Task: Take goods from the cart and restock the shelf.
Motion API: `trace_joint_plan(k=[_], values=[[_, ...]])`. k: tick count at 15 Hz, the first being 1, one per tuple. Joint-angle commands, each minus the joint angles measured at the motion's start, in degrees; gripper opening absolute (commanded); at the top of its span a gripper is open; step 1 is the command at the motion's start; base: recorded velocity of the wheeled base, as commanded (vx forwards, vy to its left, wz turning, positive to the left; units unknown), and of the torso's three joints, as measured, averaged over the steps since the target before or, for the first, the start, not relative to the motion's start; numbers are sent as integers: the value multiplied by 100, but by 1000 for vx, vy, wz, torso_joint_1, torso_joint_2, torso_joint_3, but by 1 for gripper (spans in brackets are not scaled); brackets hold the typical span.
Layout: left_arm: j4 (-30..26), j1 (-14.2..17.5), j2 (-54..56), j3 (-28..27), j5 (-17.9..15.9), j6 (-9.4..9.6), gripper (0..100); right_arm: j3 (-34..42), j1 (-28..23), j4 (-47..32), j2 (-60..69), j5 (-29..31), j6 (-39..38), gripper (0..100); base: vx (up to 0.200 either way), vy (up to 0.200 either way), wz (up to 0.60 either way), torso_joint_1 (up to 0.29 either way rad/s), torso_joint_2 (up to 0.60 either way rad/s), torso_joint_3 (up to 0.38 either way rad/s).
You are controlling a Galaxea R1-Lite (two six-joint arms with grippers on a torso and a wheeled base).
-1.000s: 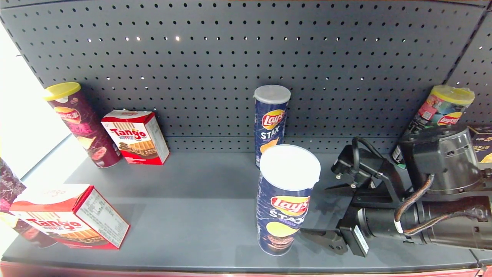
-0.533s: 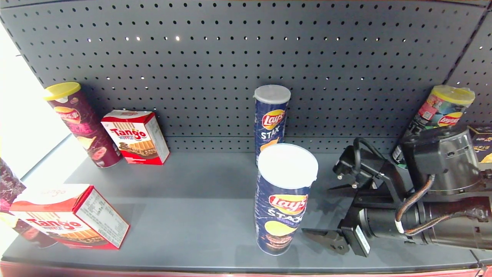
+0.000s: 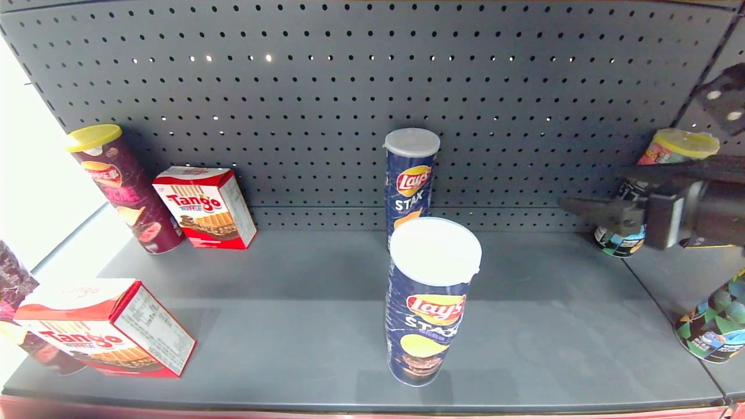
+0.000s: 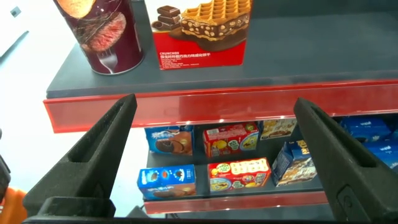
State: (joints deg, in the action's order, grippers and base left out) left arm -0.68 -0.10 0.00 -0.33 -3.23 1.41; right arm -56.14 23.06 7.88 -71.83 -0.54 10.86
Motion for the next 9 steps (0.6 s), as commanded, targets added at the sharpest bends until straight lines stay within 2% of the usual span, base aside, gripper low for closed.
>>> trace_joint_plan(k=[1, 3, 4, 6, 7, 8, 9], values=[[-11, 1, -9, -2, -11, 8, 100, 340, -637, 12, 1294, 27, -23, 100, 0, 0, 0, 0, 0, 0], [-11, 1, -9, -11, -11, 17, 100, 683, -663, 4, 1865, 106, -137, 100, 0, 0, 0, 0, 0, 0], [-11, 1, -9, -11, -11, 17, 100, 1360, -768, -14, 2858, 502, -190, 100, 0, 0, 0, 0, 0, 0], [-20, -8, -9, -11, -20, 17, 100, 1905, -1155, -67, 3702, 511, -225, 100, 0, 0, 0, 0, 0, 0], [-20, -8, -9, -11, -11, 17, 100, 1922, -1173, -67, 3729, 502, -225, 100, 0, 0, 0, 0, 0, 0], [-20, -8, -9, -11, -20, 17, 100, 2406, -1340, -392, 4546, 300, -225, 100, 0, 0, 0, 0, 0, 0], [-20, -8, -9, -11, -20, 17, 100, 2502, -1357, -621, 4783, 300, -242, 100, 0, 0, 0, 0, 0, 0]])
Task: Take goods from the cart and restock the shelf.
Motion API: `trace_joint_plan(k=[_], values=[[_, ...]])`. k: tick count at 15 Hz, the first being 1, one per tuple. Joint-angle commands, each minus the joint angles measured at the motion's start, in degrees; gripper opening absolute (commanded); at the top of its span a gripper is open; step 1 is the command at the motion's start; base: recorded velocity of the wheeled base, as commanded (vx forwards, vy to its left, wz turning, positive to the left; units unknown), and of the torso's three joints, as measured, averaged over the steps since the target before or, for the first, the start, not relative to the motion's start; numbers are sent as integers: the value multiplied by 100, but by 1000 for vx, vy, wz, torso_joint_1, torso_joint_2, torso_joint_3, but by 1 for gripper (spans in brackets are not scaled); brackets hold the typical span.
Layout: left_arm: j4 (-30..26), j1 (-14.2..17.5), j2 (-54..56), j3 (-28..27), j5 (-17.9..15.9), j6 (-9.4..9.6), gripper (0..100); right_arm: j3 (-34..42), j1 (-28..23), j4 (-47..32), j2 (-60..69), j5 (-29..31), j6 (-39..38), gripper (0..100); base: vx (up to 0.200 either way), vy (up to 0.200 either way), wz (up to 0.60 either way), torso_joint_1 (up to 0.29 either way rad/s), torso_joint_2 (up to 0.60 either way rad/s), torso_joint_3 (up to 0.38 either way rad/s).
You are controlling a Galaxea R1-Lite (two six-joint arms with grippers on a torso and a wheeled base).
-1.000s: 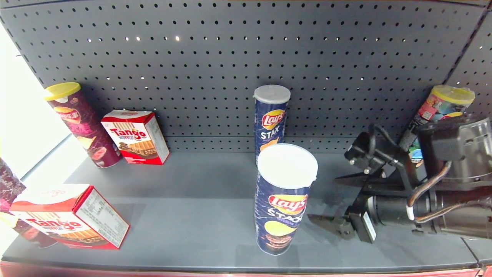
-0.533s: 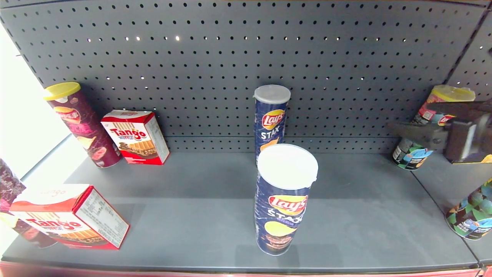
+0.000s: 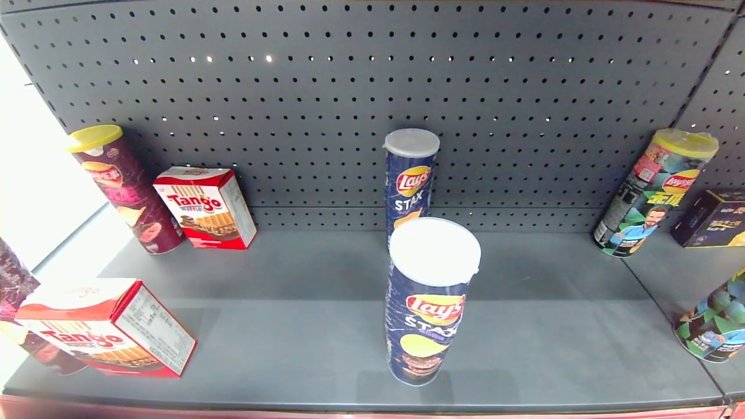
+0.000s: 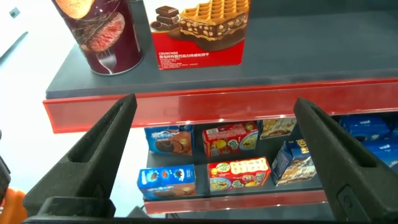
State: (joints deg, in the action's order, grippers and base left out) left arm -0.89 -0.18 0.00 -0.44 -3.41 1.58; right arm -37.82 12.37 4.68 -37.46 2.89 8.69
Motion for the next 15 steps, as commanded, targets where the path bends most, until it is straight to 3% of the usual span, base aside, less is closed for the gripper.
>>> trace_joint_plan(k=[1, 4, 6, 11, 12, 15], values=[[1, 1, -9, 0, -1, 0, 100, 705, -332, -995, 1821, -52, -113, 100, 0, 0, 0, 0, 0, 0], [10, 1, -9, 0, 7, 0, 100, 855, -350, -1848, 2656, -43, -122, 100, 0, 0, 0, 0, 0, 0], [10, 1, -9, 0, -1, 0, 100, 1444, -341, -1830, 3175, 1, -166, 100, 0, 0, 0, 0, 0, 0], [10, 1, -9, 9, 7, 0, 100, 3782, -341, 209, 3184, -60, -386, 100, 0, 0, 0, 0, 0, 0], [19, 9, -9, 9, 16, -18, 100, 3782, -341, -117, 3184, -87, -474, 100, 0, 0, 0, 0, 0, 0], [27, 1, -9, 9, 16, -9, 100, 3782, -341, -143, 3184, -69, -843, 100, 0, 0, 0, 0, 0, 0]])
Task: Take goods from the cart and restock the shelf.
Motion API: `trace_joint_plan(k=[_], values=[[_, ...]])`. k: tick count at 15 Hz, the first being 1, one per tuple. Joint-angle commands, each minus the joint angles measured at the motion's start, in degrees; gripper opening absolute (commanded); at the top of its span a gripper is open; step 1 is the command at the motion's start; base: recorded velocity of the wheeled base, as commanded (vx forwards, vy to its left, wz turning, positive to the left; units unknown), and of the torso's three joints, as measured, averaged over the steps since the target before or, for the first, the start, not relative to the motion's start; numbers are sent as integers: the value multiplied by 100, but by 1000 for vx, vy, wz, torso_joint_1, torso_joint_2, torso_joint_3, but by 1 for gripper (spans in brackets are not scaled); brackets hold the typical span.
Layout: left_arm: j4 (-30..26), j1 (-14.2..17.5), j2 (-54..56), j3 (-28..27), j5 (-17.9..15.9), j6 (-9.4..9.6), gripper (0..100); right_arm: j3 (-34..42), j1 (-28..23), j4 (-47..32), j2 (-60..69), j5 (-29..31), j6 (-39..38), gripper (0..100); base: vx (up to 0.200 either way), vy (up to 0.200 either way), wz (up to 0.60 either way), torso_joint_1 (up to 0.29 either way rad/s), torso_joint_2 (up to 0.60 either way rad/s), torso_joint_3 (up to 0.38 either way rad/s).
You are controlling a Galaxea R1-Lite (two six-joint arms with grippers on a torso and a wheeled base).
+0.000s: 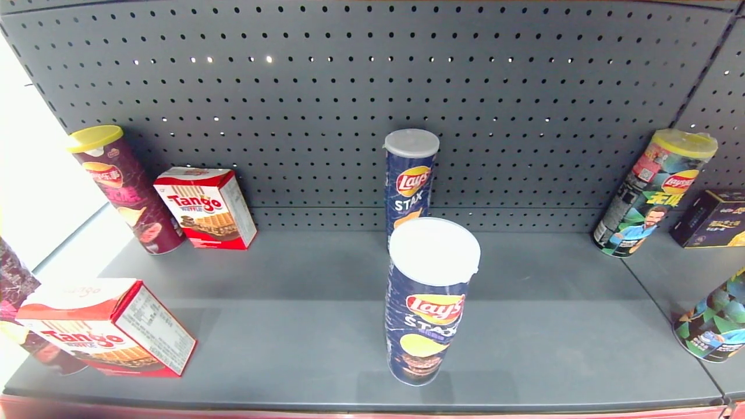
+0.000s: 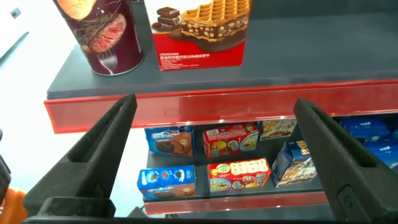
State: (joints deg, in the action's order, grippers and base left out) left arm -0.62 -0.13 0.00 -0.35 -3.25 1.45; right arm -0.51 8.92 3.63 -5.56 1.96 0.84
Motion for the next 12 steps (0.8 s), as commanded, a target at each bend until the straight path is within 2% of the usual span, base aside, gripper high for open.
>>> trace_joint_plan(k=[1, 9, 11, 12], values=[[1, 5, -9, 0, 0, 4, 100, 34, -5, -451, -7, 59, -31, 100, 0, 0, 0, 0, 0, 0], [-8, 5, -9, 0, -8, -4, 100, 51, -5, -346, -15, -20, -40, 100, 0, 0, 0, 0, 0, 0], [-8, 5, -9, 0, -8, 4, 100, 51, -444, -346, -15, -20, -40, 100, 0, 0, 0, 0, 0, 0], [-8, 5, -9, 0, 0, -4, 100, 51, -418, -354, -7, -20, -40, 100, 0, 0, 0, 0, 0, 0]])
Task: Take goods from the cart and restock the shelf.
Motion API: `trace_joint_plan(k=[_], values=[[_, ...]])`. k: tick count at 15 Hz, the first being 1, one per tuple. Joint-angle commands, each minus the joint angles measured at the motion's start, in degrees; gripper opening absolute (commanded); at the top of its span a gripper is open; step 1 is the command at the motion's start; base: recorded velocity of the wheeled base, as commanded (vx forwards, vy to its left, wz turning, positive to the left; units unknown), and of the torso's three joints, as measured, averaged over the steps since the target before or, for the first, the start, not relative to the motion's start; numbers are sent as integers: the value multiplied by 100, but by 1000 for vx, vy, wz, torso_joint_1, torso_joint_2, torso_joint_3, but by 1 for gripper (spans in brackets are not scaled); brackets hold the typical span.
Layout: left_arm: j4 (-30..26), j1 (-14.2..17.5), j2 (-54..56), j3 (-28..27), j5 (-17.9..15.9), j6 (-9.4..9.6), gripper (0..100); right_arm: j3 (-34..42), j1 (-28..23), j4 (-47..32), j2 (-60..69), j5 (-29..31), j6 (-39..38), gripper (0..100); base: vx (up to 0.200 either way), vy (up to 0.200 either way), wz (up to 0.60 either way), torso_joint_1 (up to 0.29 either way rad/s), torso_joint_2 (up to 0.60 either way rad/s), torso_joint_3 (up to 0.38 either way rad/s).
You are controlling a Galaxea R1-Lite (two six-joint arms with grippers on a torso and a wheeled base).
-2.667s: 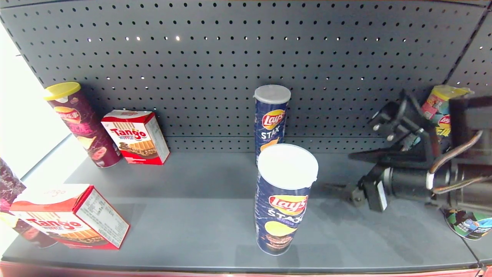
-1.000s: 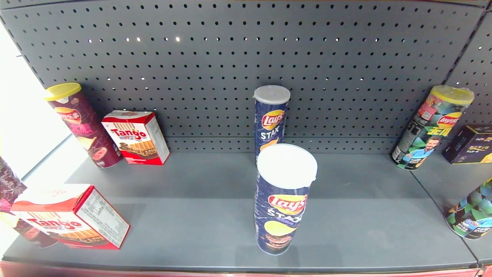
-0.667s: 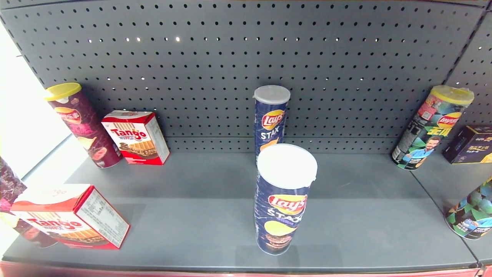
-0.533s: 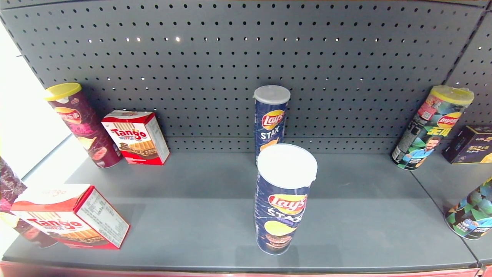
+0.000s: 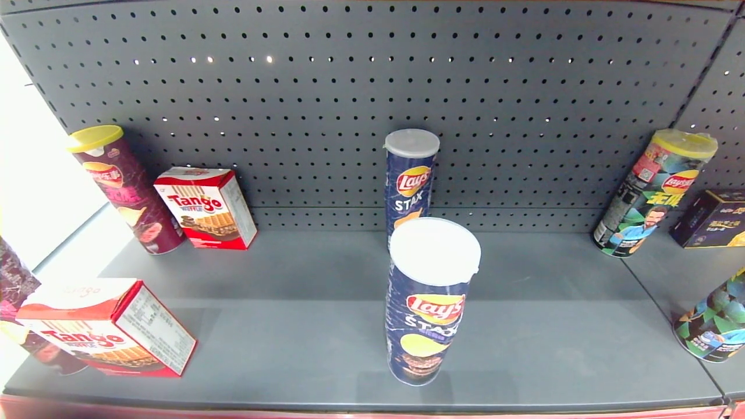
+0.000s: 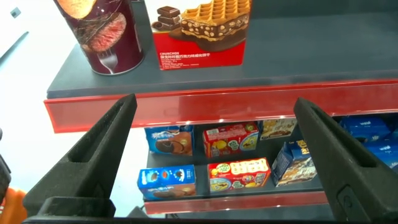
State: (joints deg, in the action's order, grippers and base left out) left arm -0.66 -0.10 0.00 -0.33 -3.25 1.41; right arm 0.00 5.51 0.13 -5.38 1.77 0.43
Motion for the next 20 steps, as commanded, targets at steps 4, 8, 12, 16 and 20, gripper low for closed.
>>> trace_joint_plan(k=[4, 8, 12, 16, 20], values=[[13, 1, -9, 7, 18, -10, 100, 0, -525, 4, 538, 17, -16, 100, 0, 0, 0, 0, 0, 0], [13, -8, -9, 15, 9, 17, 100, 0, -551, 4, 520, 17, -25, 100, 0, 0, 0, 0, 0, 0], [22, 1, -9, 15, 27, -10, 100, 0, -542, 4, 520, -19, -8, 100, -50, 0, 0, -1, 1, 1], [39, 1, -9, 15, 9, 34, 100, 0, -542, 4, 520, -19, -16, 100, -50, 0, 0, 2, 1, 1], [48, 1, 0, 24, 27, -10, 100, 0, -551, 4, 520, -19, -25, 100, 0, 0, 0, 0, 0, 0]])
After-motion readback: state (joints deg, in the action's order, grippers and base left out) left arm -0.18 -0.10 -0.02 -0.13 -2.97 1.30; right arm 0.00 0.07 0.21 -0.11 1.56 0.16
